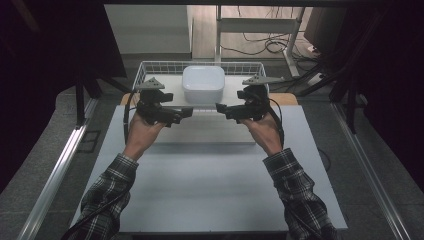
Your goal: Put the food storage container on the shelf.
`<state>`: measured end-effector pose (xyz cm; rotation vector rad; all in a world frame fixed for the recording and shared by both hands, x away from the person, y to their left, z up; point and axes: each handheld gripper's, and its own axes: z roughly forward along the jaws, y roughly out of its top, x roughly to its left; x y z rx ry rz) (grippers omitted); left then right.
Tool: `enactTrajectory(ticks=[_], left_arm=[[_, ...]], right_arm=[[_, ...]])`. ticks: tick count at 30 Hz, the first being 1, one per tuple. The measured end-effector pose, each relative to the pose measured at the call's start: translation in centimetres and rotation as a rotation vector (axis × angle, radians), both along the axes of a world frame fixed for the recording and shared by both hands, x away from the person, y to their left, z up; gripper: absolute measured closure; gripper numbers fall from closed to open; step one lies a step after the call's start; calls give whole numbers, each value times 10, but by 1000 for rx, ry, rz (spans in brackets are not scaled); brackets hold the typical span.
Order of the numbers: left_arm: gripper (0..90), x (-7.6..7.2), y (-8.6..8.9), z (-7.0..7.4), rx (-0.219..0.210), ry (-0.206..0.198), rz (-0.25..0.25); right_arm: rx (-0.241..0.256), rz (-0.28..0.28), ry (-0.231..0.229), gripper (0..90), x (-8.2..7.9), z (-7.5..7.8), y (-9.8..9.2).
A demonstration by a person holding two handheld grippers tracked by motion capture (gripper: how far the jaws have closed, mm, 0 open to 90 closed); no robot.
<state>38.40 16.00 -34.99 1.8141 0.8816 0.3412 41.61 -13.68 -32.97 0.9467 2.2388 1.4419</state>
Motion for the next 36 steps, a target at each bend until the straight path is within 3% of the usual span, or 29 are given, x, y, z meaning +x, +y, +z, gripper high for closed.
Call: enactTrajectory(ticks=[4,8,20,36], left_arm=[[38,-9,0,-5,4,-21,-13],[37,-18,-3,-13,39,-32,-20],[32,-37,-7,-35,60,-37,-36],[34,-53,-14,-73,79,-12,-55]], right_arm=[[-24,25,-16,48,-10,-6,3],[-38,38,-25,44,-15,-10,4],[-63,80,-41,41,-35,-22,7],[-84,99,-39,37,-49,-49,3]])
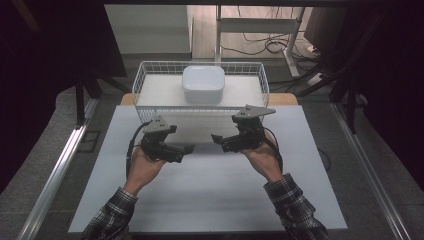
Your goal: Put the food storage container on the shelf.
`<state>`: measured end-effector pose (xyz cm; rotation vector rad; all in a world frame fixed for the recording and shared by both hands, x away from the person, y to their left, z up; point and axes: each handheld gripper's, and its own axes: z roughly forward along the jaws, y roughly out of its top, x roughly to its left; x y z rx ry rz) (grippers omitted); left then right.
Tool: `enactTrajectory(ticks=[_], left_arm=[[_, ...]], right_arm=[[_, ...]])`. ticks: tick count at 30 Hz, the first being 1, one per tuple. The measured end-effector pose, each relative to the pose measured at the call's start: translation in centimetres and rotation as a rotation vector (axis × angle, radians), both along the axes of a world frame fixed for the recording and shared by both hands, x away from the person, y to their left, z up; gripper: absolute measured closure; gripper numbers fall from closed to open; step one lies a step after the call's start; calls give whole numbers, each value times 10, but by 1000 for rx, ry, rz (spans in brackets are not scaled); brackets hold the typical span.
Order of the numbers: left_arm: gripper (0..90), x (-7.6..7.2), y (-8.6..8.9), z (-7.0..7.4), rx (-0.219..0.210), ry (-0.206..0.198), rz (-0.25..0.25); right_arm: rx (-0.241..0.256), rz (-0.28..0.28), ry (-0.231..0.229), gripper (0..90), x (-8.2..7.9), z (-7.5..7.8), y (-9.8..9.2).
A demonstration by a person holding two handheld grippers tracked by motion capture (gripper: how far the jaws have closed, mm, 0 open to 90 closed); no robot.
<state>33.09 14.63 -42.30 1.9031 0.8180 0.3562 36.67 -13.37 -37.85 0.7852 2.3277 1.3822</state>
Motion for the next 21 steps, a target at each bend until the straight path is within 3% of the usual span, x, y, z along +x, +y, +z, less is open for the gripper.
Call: enactTrajectory(ticks=[12,21], left_arm=[[34,-15,2,-24,-5,0,-16],[35,-25,6,-31,-21,11,-23]], right_arm=[[-10,4,15,6,-12,-27,-12],[-13,6,11,4,-23,-34,-18]])
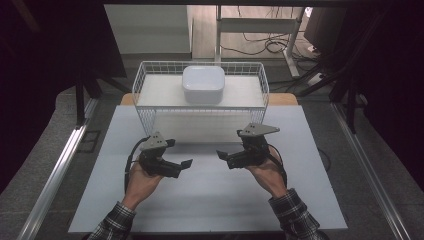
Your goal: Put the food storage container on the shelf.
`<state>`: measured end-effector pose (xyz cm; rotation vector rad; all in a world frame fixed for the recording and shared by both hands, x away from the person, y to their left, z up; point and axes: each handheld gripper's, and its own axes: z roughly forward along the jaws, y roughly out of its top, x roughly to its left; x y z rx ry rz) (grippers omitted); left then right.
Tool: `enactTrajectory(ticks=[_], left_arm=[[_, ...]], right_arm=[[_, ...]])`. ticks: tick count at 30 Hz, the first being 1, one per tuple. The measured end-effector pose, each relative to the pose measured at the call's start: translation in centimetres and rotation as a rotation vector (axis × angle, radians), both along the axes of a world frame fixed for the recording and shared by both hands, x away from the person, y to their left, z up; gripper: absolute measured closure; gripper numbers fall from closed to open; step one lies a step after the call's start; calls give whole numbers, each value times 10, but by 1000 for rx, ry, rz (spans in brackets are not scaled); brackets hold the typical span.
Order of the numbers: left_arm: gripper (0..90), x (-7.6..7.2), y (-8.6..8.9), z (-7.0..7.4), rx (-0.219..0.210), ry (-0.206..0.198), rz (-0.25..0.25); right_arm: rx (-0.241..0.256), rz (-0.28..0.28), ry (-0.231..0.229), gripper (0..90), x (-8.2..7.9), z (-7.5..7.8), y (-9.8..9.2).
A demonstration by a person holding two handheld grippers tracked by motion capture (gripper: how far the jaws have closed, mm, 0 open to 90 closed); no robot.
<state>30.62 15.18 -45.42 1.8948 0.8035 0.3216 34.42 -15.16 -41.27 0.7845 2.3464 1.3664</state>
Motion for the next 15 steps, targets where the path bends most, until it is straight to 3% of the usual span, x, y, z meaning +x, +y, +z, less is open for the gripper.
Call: enactTrajectory(ticks=[15], left_arm=[[40,-19,9,-17,11,13,18]], right_arm=[[-21,-25,24,3,-16,-20,-19]])
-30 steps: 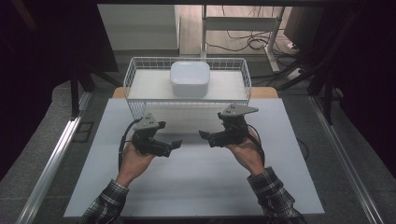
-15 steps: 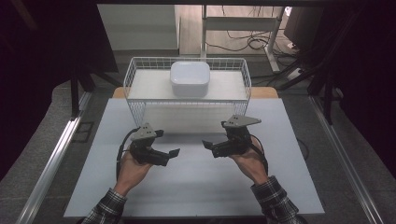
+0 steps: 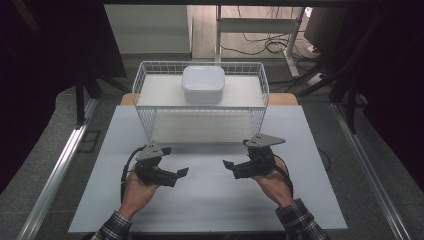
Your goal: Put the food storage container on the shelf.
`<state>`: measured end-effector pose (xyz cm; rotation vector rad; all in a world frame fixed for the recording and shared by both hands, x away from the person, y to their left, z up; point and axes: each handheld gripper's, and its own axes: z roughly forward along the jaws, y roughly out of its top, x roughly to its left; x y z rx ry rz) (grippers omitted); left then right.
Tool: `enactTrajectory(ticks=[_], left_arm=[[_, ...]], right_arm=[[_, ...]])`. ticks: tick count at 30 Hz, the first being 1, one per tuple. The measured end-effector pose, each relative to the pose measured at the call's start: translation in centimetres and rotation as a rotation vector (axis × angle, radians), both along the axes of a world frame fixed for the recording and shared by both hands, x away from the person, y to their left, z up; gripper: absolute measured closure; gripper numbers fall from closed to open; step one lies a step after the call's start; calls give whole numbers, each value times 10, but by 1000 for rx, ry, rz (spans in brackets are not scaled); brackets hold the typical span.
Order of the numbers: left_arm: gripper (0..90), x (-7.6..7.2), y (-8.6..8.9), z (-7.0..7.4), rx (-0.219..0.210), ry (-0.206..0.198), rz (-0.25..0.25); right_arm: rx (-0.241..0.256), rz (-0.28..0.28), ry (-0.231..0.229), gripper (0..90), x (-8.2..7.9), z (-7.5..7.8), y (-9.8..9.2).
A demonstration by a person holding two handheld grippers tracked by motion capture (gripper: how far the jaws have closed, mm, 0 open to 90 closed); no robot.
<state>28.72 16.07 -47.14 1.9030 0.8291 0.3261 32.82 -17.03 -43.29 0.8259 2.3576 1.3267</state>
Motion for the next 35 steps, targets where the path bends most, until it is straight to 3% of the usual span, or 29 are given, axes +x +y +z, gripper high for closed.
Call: enactTrajectory(ticks=[15,22,29,33,35], left_arm=[[36,-19,11,-26,38,24,33],[36,-24,14,-42,28,58,21],[36,-24,7,-57,137,86,20],[33,-22,5,-60,162,106,24],[32,-22,6,-59,152,104,26]], right_arm=[[-36,-43,-1,4,-18,-29,-21],[-50,-56,6,4,-23,-43,-30],[-122,-55,31,4,-26,-64,-31],[-154,-47,37,3,-26,-69,-29],[-156,-52,41,3,-25,-70,-29]])
